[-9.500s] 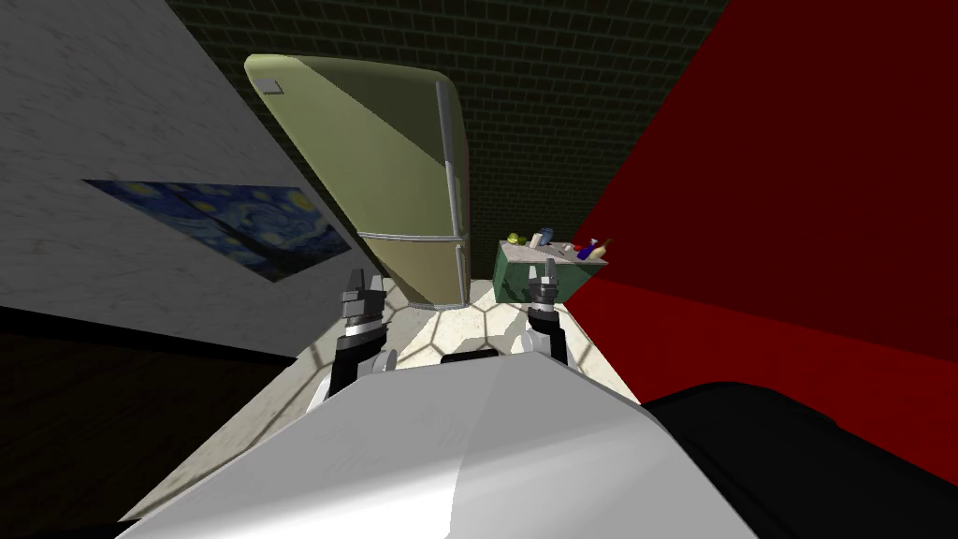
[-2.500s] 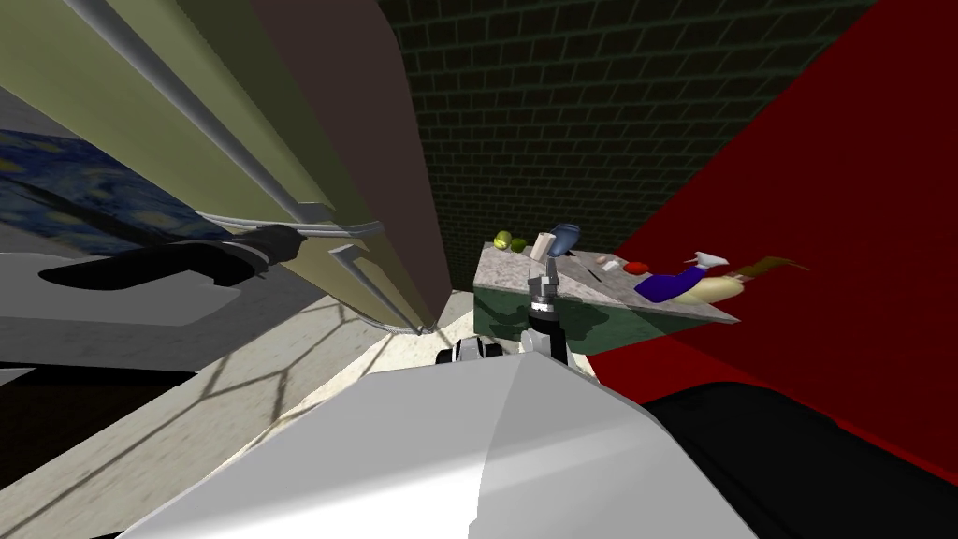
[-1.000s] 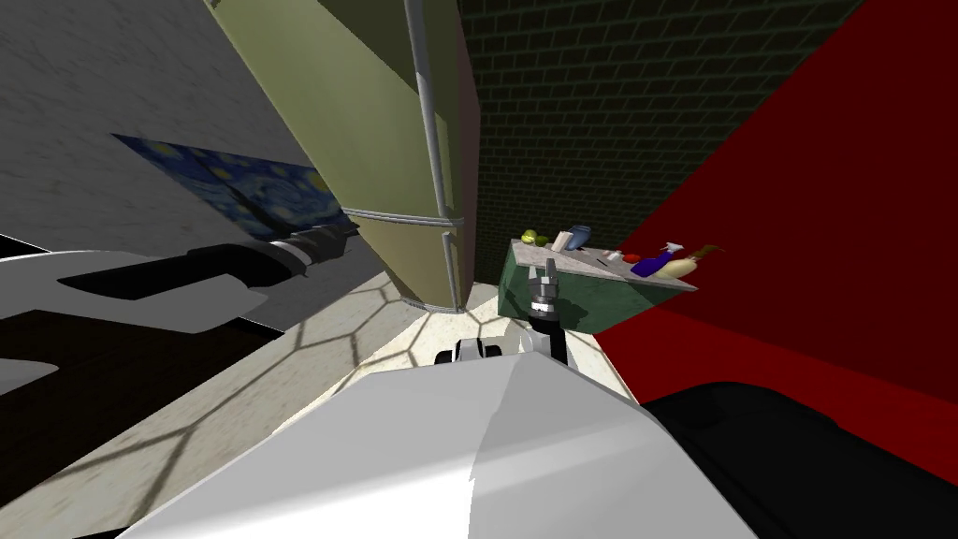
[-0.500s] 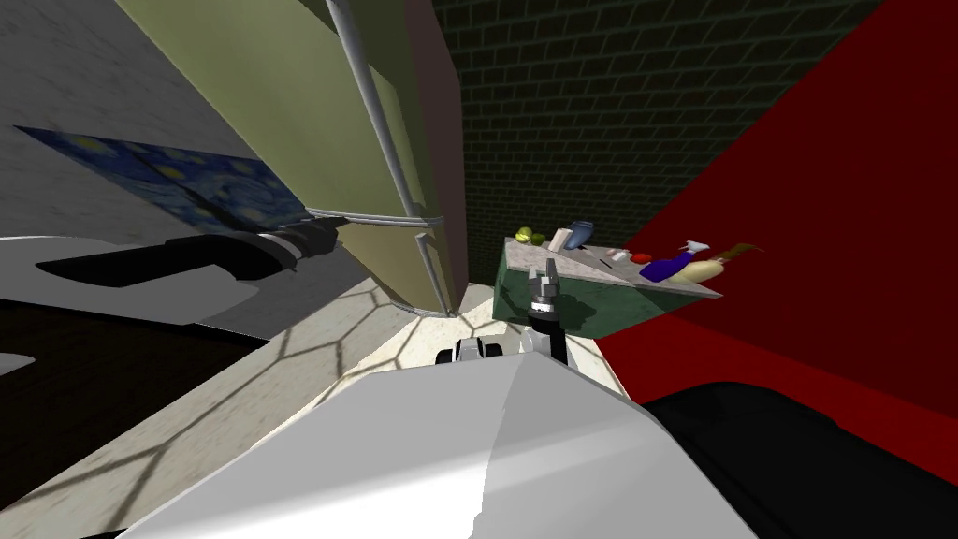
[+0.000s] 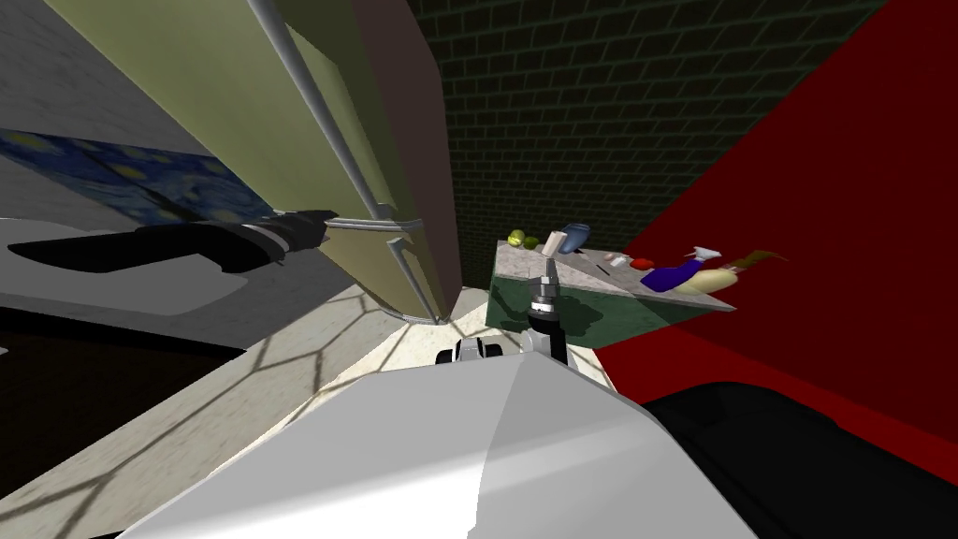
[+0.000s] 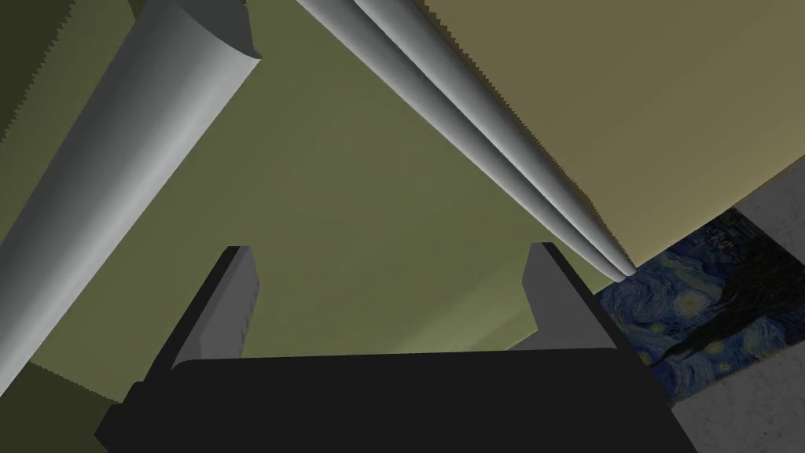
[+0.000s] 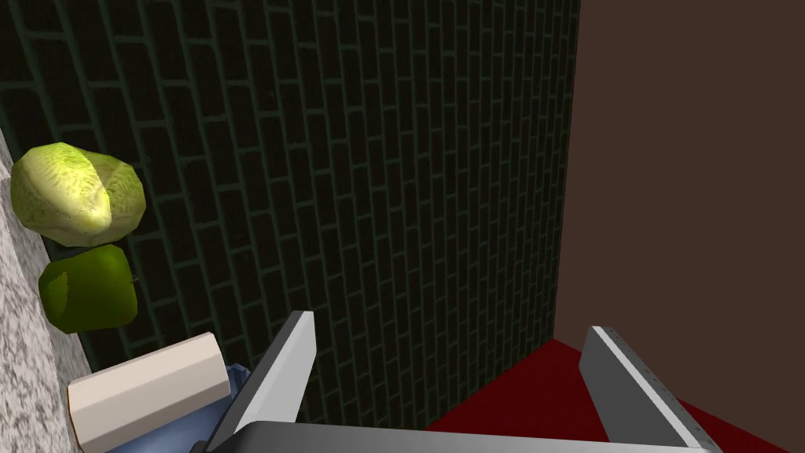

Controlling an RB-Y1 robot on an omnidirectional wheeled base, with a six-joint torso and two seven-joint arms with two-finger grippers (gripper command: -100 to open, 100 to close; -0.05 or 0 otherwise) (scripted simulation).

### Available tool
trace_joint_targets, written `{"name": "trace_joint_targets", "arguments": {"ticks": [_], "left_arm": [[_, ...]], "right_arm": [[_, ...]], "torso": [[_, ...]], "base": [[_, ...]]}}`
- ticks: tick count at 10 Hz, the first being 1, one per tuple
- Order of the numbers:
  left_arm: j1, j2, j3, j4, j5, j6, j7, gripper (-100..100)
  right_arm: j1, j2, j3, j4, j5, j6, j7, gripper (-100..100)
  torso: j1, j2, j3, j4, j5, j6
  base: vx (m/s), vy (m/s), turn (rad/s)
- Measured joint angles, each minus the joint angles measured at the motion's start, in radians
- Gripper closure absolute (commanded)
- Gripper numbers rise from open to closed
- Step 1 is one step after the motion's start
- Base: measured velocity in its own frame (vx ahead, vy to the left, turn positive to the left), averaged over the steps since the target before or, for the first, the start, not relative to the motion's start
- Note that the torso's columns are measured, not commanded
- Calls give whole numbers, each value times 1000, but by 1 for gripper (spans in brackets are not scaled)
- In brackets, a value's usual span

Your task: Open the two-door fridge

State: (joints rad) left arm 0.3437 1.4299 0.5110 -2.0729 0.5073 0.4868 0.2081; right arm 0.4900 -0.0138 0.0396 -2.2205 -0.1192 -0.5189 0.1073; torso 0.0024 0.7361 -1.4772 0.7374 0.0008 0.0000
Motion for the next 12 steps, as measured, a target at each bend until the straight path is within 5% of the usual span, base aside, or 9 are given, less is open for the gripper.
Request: {"name": "trace_joint_targets", "arguments": {"ticks": [6,7,9,10,12], "left_arm": [[-39,33,17,48,-4,78,8,-100],[-39,33,17,47,-4,78,8,100],[-32,43,24,33,11,73,7,100],[-6,48,56,5,38,60,-1,100],[-26,59,35,-25,33,51,12,100]], "right_arm": [[0,0,0,0,0,0,0,0],[0,0,0,0,0,0,0,0],[-1,-1,-1,0,0,0,0,0],[-1,-1,-1,0,0,0,0,0],[-1,-1,-1,0,0,0,0,0]], "torso": [[6,5,3,1,2,0],[8,7,4,2,3,0],[4,6,3,2,0,1],[9,6,3,2,2,0],[2,4,2,1,1,0]], "base": [[101,-187,4],[7,-12,-2],[-100,180,29],[-161,297,-9],[-157,285,10]]}}
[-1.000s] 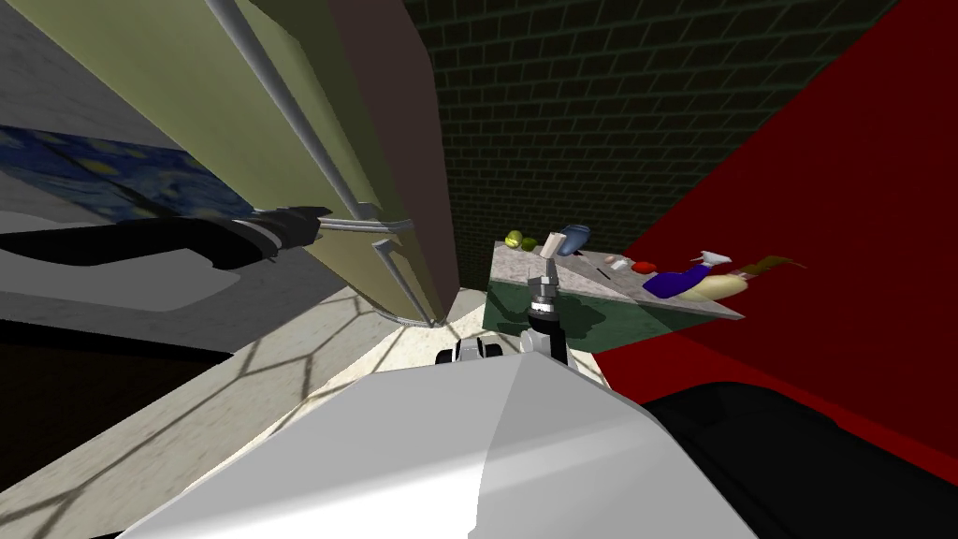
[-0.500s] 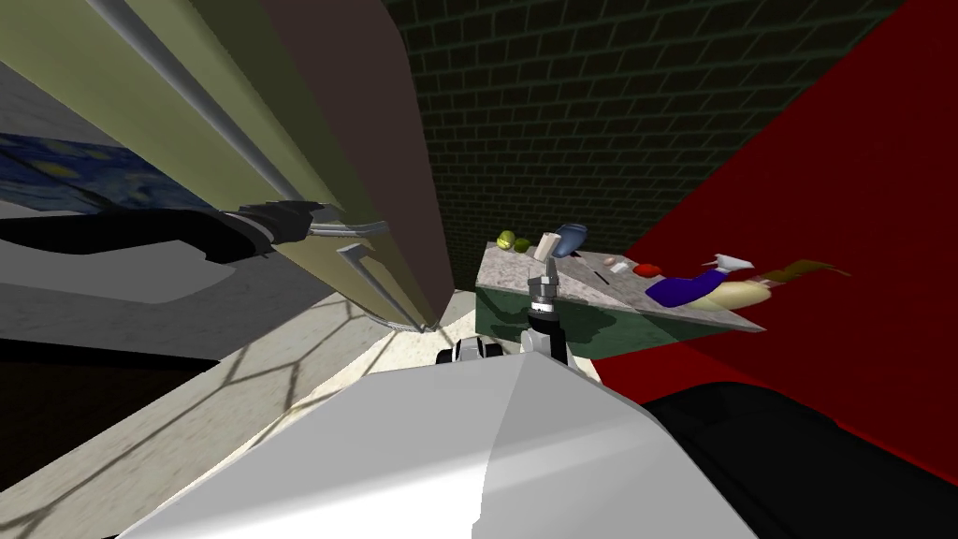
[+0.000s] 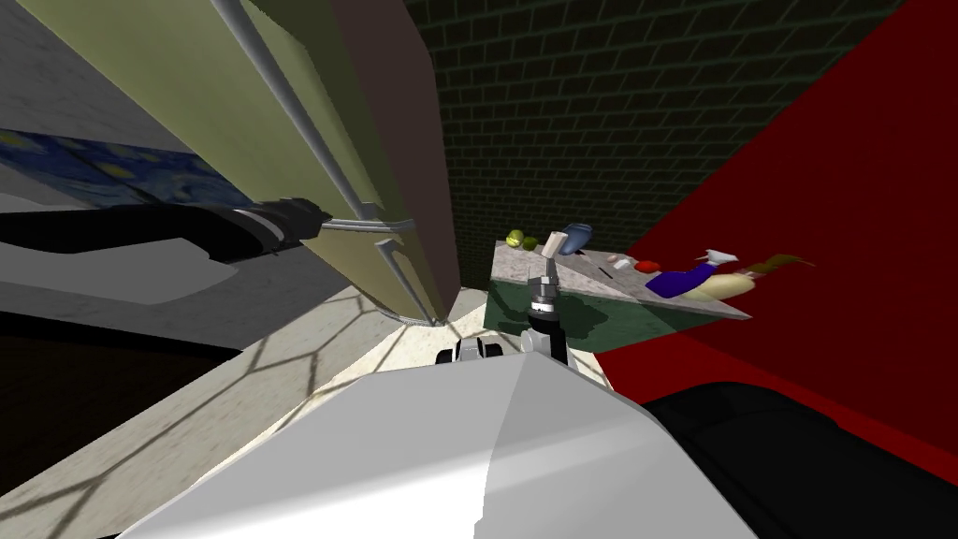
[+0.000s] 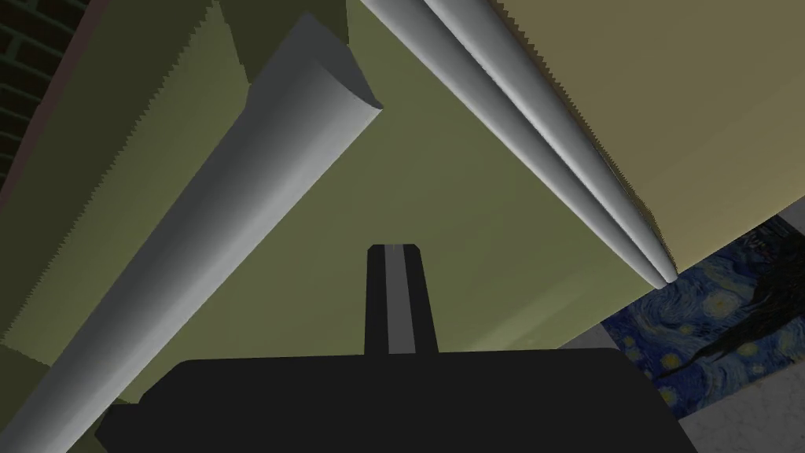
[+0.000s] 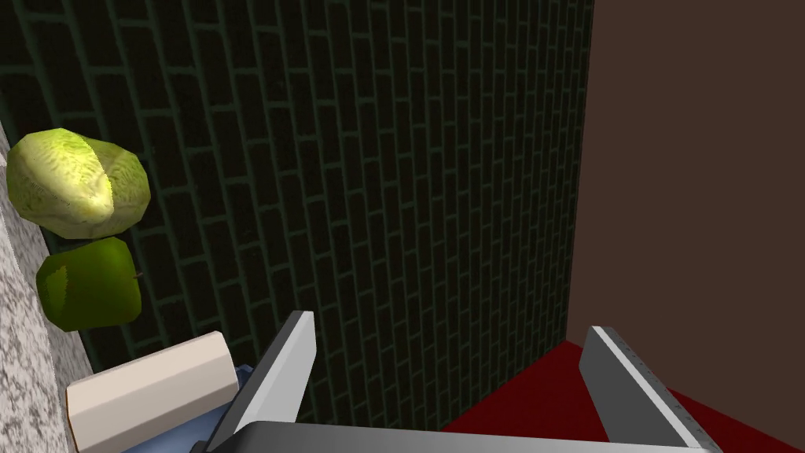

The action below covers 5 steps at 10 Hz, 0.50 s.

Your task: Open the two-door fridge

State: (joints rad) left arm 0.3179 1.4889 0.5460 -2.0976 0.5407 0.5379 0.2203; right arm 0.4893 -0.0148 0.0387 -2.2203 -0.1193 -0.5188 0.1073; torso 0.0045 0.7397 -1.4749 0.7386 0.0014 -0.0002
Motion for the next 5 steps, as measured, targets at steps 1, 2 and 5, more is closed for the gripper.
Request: {"name": "trace_joint_targets", "arguments": {"ticks": [1,2,5], "left_arm": [[-8,0,-12,-10,-7,-4,8,100],[1,5,0,-34,6,-8,9,100],[7,28,3,-76,33,-43,14,100]], "right_arm": [[0,0,0,0,0,0,0,0],[0,0,0,0,0,0,0,0],[0,0,0,0,0,0,0,0]], "torso": [[-8,-3,-2,-1,-2,0],[-9,-2,-2,-1,-3,0],[-4,-3,-2,-1,-1,0]], "base": [[-157,248,26],[-211,293,30],[-168,257,16]]}}
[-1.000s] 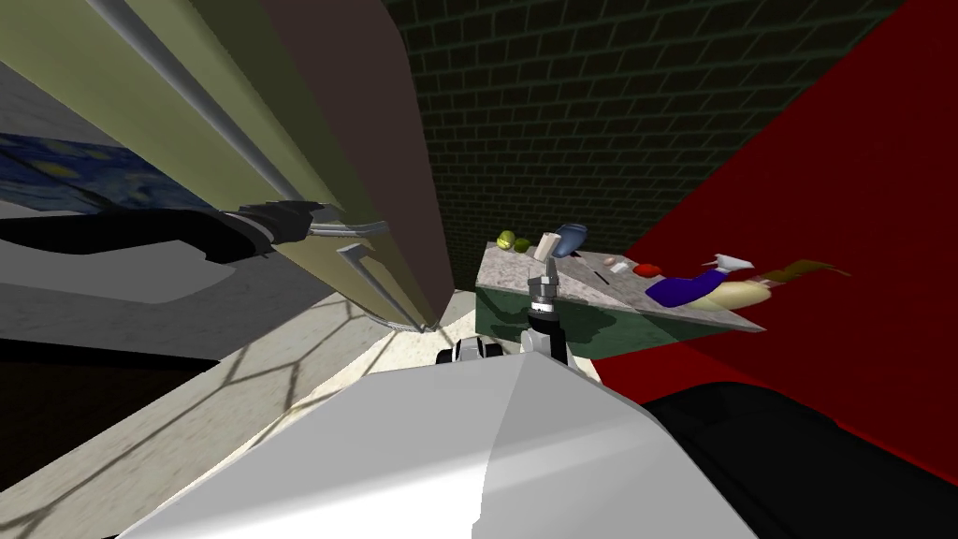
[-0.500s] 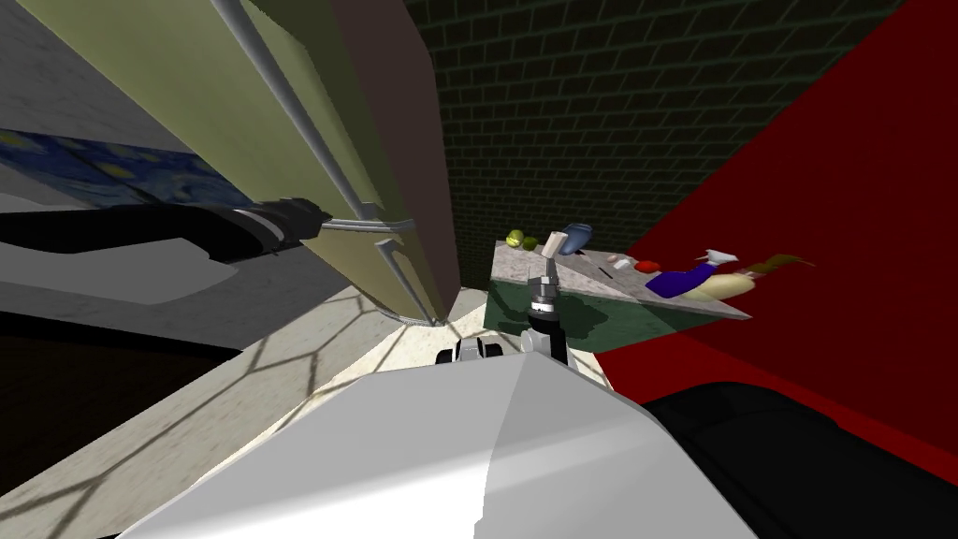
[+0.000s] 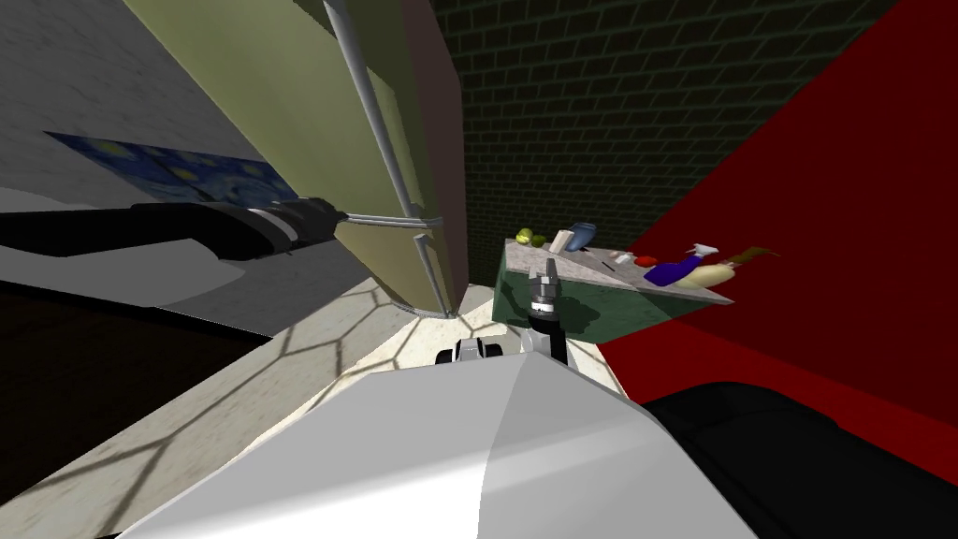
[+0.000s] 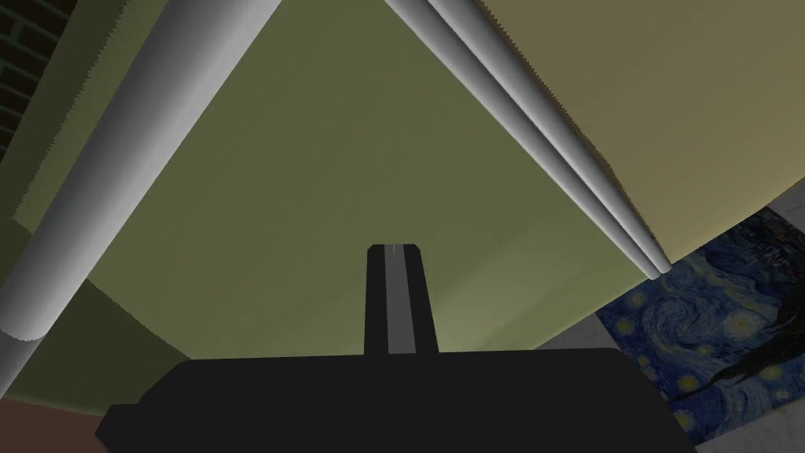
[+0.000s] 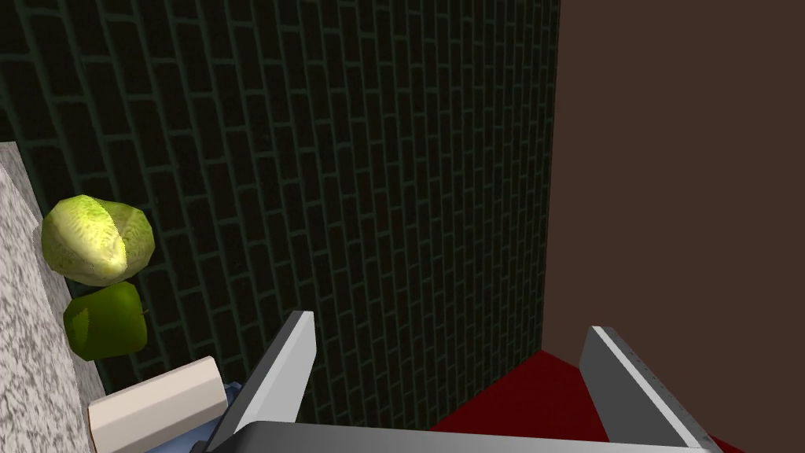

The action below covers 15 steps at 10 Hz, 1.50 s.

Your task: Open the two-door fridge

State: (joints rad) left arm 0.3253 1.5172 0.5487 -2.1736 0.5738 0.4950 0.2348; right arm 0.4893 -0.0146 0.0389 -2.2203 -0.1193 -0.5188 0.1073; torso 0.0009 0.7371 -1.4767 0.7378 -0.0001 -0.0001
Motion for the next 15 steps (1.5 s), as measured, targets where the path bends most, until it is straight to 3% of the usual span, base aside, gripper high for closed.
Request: {"name": "trace_joint_targets", "arguments": {"ticks": [2,4,6,7,8,13,14,15], "left_arm": [[-18,20,-16,-33,6,-11,16,100],[8,14,14,-105,25,-16,12,100],[1,36,8,-139,40,-33,25,100],[1,36,8,-140,40,-34,25,-100],[6,33,9,-133,33,-34,18,-100],[10,13,-10,-106,-33,-26,-15,-100],[-1,12,-26,-94,-54,-24,-20,-100],[12,10,-19,-84,-59,-27,-32,-100]], "right_arm": [[0,0,0,0,0,0,0,0],[0,0,0,0,0,0,0,0],[0,0,0,0,0,0,0,0],[0,0,0,0,0,0,0,0],[0,1,1,0,0,0,0,0],[1,1,1,0,0,0,0,0],[1,1,1,0,0,0,0,0],[1,1,1,0,0,0,0,0]], "torso": [[-3,1,1,0,0,0],[4,2,2,1,1,0],[-2,-1,0,0,0,0],[-13,-5,-3,-2,-3,1],[-18,-10,-6,-3,-5,1],[0,3,2,1,1,0],[0,4,2,1,0,0],[-1,3,2,1,0,0]], "base": [[-165,227,10],[-199,357,26],[-107,200,-4],[63,-50,-33],[126,-139,-29],[172,-180,-37],[153,-193,-48],[137,-180,-36]]}}
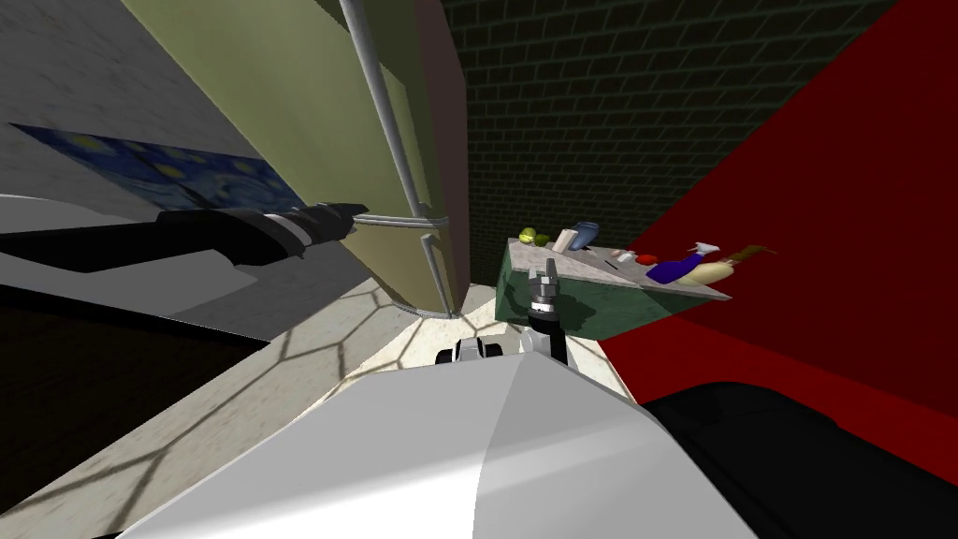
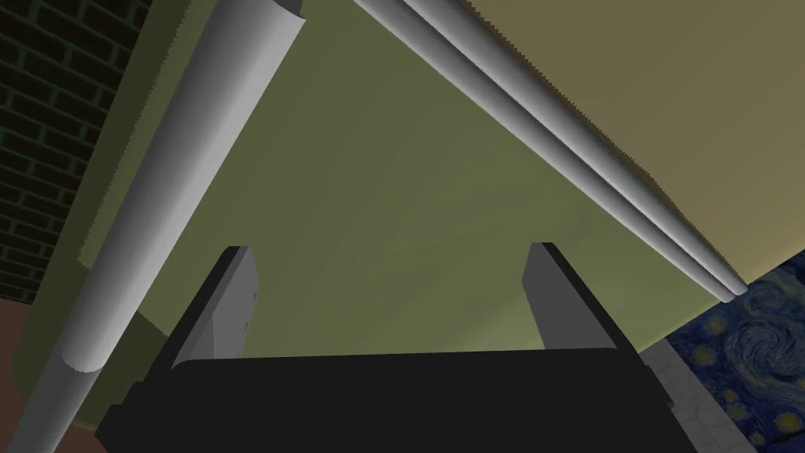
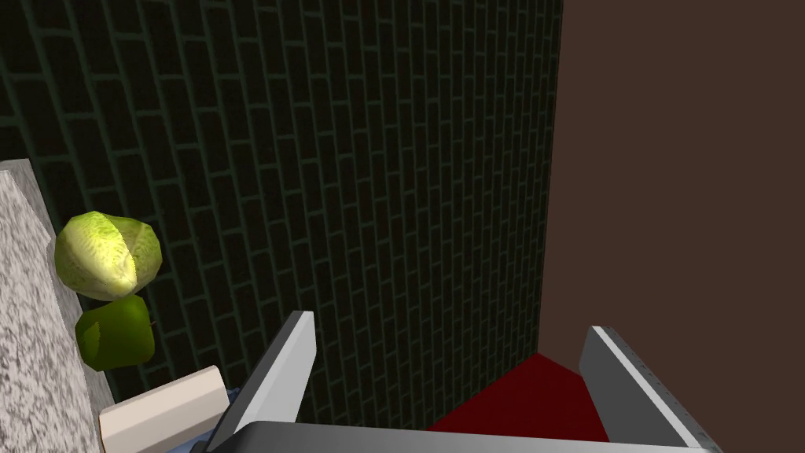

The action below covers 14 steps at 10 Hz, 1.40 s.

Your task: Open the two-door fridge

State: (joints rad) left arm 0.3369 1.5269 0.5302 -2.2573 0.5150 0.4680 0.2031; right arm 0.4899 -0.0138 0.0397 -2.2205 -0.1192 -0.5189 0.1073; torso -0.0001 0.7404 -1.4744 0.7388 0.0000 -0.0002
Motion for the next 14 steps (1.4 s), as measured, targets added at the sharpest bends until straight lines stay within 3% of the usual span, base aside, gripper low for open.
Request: {"name": "trace_joint_targets", "arguments": {"ticks": [9,11,12,14], "left_arm": [[12,-36,-34,66,-124,8,-74,-100],[9,-25,-30,66,-120,15,-73,-100],[9,-23,-29,65,-119,17,-72,100],[17,-16,-22,55,-109,13,-72,100]], "right_arm": [[0,0,0,0,0,0,0,0],[0,0,0,0,0,0,0,0],[0,0,0,0,0,0,0,0],[-1,-1,-1,0,0,0,0,0]], "torso": [[1,-1,-1,0,0,0],[6,-1,-1,0,2,0],[4,-1,-1,-1,1,0],[3,7,4,3,-1,1]], "base": [[156,-156,-32],[94,-25,-11],[10,-2,17],[-126,214,28]]}}
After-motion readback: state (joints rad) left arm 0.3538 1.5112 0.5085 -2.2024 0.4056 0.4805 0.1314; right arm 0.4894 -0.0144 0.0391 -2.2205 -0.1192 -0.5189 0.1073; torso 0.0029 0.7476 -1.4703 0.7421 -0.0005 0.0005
